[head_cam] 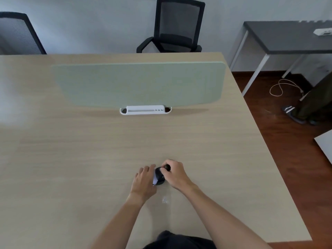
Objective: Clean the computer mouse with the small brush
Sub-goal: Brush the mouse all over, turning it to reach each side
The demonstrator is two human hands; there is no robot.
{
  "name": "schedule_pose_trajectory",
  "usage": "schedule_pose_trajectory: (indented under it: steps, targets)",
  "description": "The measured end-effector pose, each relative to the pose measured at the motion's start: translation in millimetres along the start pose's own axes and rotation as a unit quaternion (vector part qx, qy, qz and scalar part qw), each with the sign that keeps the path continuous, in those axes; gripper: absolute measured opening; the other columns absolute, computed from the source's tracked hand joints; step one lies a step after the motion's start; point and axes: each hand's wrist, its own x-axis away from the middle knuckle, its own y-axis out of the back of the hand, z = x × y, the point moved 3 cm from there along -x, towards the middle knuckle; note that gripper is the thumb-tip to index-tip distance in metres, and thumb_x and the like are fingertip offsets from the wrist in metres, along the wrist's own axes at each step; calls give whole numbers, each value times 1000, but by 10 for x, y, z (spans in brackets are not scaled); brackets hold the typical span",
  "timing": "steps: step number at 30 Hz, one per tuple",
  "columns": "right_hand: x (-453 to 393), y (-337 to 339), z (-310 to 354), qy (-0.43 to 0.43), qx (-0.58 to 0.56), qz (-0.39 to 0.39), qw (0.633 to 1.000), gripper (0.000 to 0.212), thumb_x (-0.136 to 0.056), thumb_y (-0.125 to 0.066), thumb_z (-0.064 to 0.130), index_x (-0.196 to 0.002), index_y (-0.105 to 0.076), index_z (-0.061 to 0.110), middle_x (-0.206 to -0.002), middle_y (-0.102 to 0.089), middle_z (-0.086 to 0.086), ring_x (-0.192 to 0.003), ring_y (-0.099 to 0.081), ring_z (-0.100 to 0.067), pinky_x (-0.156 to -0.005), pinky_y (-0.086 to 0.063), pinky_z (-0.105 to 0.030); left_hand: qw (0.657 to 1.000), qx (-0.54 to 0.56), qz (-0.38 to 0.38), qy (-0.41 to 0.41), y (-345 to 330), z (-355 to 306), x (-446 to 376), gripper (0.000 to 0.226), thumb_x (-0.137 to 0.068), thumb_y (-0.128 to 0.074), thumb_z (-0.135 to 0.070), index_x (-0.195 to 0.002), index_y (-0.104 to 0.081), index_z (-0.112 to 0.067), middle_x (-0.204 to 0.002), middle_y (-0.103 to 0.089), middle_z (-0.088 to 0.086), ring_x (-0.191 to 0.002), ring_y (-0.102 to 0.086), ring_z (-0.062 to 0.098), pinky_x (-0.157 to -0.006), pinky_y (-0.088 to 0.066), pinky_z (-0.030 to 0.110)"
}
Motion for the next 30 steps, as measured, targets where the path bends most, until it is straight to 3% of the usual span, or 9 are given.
schedule_pose_trajectory:
  steps: [3, 7, 11, 15, 17, 20, 24, 27, 30]
  targets:
    - [-7, 26, -61, 9, 25, 10, 1000, 9, -86, -59, 14, -82, -66, 11, -76, -65, -2, -70, -55, -12, -59, -40, -12, 1000, 11, -2, 6, 13, 25, -18, 71, -82, -66, -26, -144, -30, -19, -123, -55, 1, -116, -50, 24, -93, -46, 33]
    - [-41, 229, -172, 11, 81, -44, 996, 10, -82, -54, 11, -73, -59, 12, -69, -60, 1, -68, -55, -18, -64, -46, -34, 1000, 21, 4, 15, 31, 105, 16, 75, -78, -70, -33, -142, -33, -19, -123, -55, 4, -117, -51, 26, -97, -44, 34]
    - [-44, 312, -160, -6, 48, -79, 996, 11, -82, -54, 10, -73, -60, 11, -65, -57, 5, -63, -52, -12, -61, -44, -27, 999, 27, -26, 2, 39, 148, 98, 78, -71, -66, -29, -142, -35, -19, -125, -51, 0, -116, -52, 25, -97, -42, 34]
    - [4, 93, 42, 27, 23, 2, 999, 9, -83, -59, 12, -80, -68, 10, -77, -68, -3, -71, -58, -12, -62, -43, -16, 999, 54, -5, 7, 14, 145, 109, 77, -75, -62, -14, -144, -27, -19, -121, -52, 3, -115, -51, 26, -95, -45, 33]
    - [15, -35, 76, 36, 31, 41, 998, 9, -84, -62, 14, -88, -70, 10, -85, -71, -5, -79, -62, -15, -69, -47, -19, 998, 63, -5, 15, 21, 144, 95, 77, -79, -64, -16, -145, -26, -19, -122, -54, 5, -116, -51, 27, -95, -45, 33]
    - [-20, -38, 4, 40, 52, 28, 997, 11, -85, -64, 15, -93, -71, 11, -89, -72, -4, -84, -64, -17, -76, -50, -28, 997, 65, 7, 28, 50, 145, 78, 73, -81, -66, -21, -143, -28, -19, -121, -56, 7, -117, -51, 28, -96, -45, 34]
    - [-73, 123, -109, 35, 88, -24, 995, 6, -84, -60, 13, -82, -65, 11, -81, -68, -5, -77, -60, -21, -72, -51, -37, 996, 72, 18, 53, 63, 158, 68, 72, -76, -70, -19, -139, -34, -21, -117, -57, 7, -115, -52, 28, -94, -45, 35]
    - [-85, 176, -88, 28, 96, -69, 993, 10, -82, -53, 10, -75, -58, 13, -77, -61, -2, -75, -55, -19, -67, -47, -35, 996, 61, 18, 69, 59, 133, 75, 75, -77, -73, -24, -140, -33, -21, -116, -57, 5, -113, -52, 26, -92, -47, 35]
    - [-62, 64, 55, 34, 67, -30, 997, 11, -79, -54, 11, -72, -61, 14, -72, -64, 0, -73, -59, -17, -67, -51, -35, 997, 24, 13, 76, 70, 92, 80, 78, -78, -74, -27, -141, -29, -18, -118, -58, 6, -114, -54, 26, -91, -49, 36]
